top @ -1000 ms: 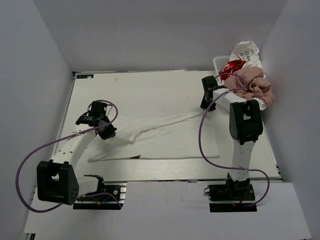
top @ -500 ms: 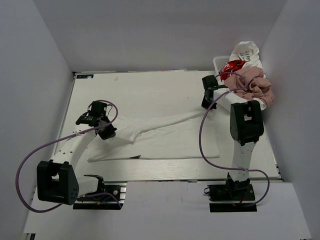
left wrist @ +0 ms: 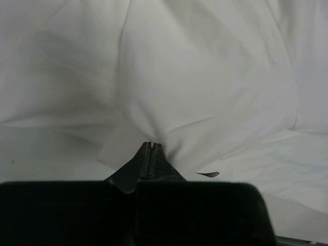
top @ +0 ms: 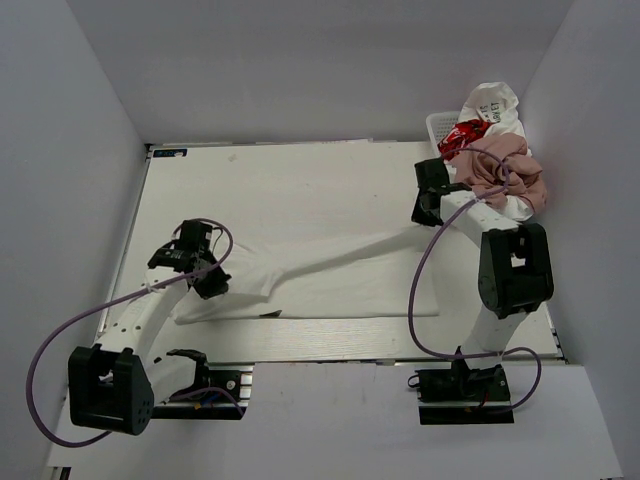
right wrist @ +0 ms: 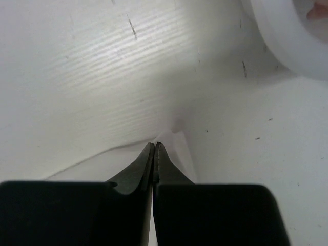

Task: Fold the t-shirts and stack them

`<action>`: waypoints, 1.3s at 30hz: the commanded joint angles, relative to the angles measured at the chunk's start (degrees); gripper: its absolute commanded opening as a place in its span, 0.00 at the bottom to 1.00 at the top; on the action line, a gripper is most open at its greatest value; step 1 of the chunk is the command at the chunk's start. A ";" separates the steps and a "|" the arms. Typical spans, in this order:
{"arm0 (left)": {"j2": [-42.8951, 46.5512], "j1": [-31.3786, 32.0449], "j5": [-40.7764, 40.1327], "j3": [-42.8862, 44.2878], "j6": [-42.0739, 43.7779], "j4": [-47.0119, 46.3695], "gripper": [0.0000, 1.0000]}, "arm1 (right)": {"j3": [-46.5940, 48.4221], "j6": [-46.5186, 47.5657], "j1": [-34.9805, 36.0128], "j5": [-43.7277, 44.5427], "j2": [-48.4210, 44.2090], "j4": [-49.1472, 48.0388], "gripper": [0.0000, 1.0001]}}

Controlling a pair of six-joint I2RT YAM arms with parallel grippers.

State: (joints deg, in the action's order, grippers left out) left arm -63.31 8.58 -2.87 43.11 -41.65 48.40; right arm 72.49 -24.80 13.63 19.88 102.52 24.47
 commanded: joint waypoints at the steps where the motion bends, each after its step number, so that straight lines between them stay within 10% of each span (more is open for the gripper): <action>1: 0.99 0.12 1.20 -1.63 -1.32 1.08 0.00 | -3.22 0.89 0.00 2.27 -1.36 -1.09 0.00; 7: -0.14 0.12 -1.34 -1.80 -4.23 2.74 0.00 | -12.19 -2.01 0.08 1.83 -4.78 -2.94 0.00; 8: -0.15 0.12 -1.34 -1.80 -4.23 3.53 0.07 | -12.63 -2.71 0.17 1.92 -4.70 -2.24 0.23; 12: -0.76 0.12 -1.96 0.65 -4.23 4.77 0.46 | -12.64 -5.00 0.17 5.59 -7.58 0.05 0.62; 14: -0.06 0.12 -1.96 2.93 -4.23 6.08 0.99 | -11.32 -5.09 0.17 5.96 -8.91 1.01 0.73; 17: 0.55 0.12 -2.66 5.05 -4.85 4.26 0.99 | -10.61 -2.54 0.61 2.11 -12.86 -0.55 0.90; 25: -14.71 0.12 3.84 9.53 -1.33 -13.06 0.99 | -16.06 3.70 5.62 -18.37 -13.77 -12.34 0.90; 33: -41.26 -0.67 -0.54 21.38 0.69 -14.39 0.99 | -19.22 -0.07 8.61 -20.14 -6.54 -12.78 0.90; 39: -66.91 -0.67 1.10 50.88 4.29 -10.18 0.99 | -32.11 -3.15 14.13 -18.91 -12.32 -12.25 0.90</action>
State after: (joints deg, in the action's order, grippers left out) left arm -117.58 8.32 -2.35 85.60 -40.25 43.97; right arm 47.62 -25.28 24.69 2.79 91.72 6.42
